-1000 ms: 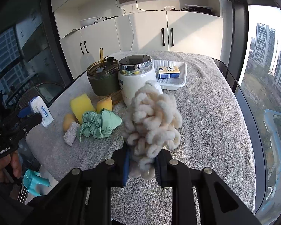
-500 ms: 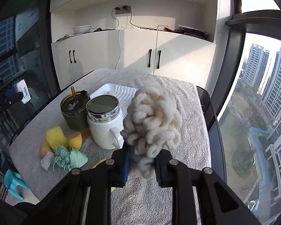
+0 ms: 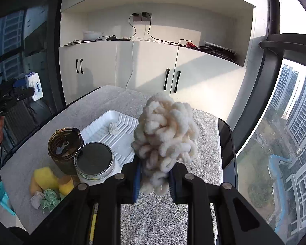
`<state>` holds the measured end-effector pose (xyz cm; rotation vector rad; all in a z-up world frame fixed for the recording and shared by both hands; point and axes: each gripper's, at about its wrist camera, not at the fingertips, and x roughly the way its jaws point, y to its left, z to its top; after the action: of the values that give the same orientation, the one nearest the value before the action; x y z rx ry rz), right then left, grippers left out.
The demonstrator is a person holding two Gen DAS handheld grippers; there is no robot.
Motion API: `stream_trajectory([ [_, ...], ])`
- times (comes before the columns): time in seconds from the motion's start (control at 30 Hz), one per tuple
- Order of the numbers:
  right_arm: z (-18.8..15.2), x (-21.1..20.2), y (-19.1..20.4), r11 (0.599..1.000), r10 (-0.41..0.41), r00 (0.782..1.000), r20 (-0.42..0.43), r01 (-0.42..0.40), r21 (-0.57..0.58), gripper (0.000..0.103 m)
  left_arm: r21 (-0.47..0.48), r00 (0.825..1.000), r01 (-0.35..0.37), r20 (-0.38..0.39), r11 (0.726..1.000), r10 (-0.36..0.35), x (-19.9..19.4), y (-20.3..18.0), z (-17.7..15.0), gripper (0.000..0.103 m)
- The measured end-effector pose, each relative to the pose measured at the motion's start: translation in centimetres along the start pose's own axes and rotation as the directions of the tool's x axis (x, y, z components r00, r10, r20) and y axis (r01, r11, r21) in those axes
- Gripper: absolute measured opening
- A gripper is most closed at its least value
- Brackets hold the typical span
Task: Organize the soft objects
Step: 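Set the blue pack in the tray with left while right drops the rope toy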
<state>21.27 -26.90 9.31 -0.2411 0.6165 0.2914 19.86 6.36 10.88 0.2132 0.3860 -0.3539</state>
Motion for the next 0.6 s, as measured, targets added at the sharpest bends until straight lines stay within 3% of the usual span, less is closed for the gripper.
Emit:
stream_trajectory([
  [0.17, 2.1, 4.3, -1.0, 0.999, 0.039, 0.998, -0.042, -0.041, -0.033, 0.025, 0.017, 0.997, 0.047, -0.064, 0.999, -0.046, 5.5, 0.8, 1.4, 0.07],
  [0.3, 3.4, 8.5, -1.6, 0.994, 0.097, 0.99, -0.099, -0.102, -0.045, 0.025, 0.0, 0.981, 0.109, -0.159, 0.994, -0.108, 10.9, 1.6, 1.5, 0.07],
  [0.4, 4.4, 12.0, -1.7, 0.986, 0.151, 0.977, -0.15, -0.16, -0.045, 0.025, -0.018, 0.96, 0.164, -0.228, 0.986, -0.164, 15.1, 1.9, 0.9, 0.07],
  [0.6, 5.7, 19.4, -0.8, 0.968, 0.228, 0.939, -0.257, -0.247, -0.041, 0.025, -0.035, 0.899, 0.254, -0.359, 0.966, -0.25, 21.1, 0.8, -1.5, 0.07],
])
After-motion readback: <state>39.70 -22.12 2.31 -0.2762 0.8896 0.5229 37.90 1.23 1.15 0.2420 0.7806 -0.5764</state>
